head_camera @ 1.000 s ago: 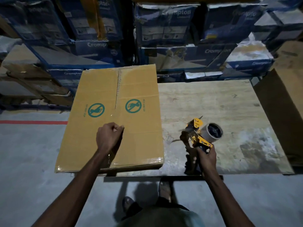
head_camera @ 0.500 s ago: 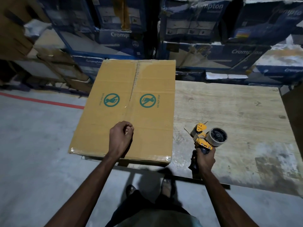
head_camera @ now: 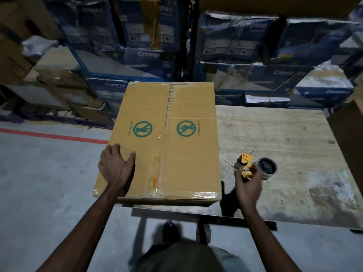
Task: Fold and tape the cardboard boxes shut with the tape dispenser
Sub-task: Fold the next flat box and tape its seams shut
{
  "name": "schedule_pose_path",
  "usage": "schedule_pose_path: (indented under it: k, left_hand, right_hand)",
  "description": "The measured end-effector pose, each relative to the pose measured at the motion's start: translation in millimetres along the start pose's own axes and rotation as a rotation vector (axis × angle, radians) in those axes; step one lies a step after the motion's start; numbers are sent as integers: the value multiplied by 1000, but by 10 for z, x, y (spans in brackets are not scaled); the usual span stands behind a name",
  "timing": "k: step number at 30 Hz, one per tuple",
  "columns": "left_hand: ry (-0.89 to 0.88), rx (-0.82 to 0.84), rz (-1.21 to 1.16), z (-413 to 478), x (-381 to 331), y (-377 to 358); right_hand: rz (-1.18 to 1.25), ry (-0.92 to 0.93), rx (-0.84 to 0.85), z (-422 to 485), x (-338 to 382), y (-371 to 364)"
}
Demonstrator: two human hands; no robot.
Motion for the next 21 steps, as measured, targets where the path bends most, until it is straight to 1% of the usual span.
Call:
schedule_pose_path:
  k: [2,4,6,7,9,11,13,15,19,21]
  left_hand:
    - [87,84,-48,188,151,-15]
    - [174,169,-199,346,228,-20]
    - [251,239,-335,511,368,-93]
    - [284,285,-389,578,434,-125]
    - [330,399,-574,700,558,-292]
    - [312,540,-765,723,533,-426]
    - [252,600,-832,718,450,-426]
    - [242,618,-844,726,477,-456]
    - [345,493,-791,754,760,-528]
    - [359,474,-786,730,826,-528]
  right_hand:
    - [55,-1,202,72,306,-368]
    - [126,-117,407,80,518,-736]
    - [175,-229,549,3,618,-1041]
    - [172,-241,569,-24,634,-1132]
    - [141,-253,569,-21,591,-1222]
    - [145,-311,633,-16,517,-1278]
    - [105,-336,707,-35,500,-1298]
    - [80,-330,731,-69,545,-1292]
    - [48,-329,749,-167,600,-1274]
    - [71,-338,724,-151,607,-1199]
Point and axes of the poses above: each hand's wrist, its own z-axis towards the middle knuckle, its own y-axis out of the back of the hand, x = y × z, the point moved 8 cm from there along z, towards the middle knuckle, and after that the axes turned 7 degrees about -y, right-handed, at the moved point
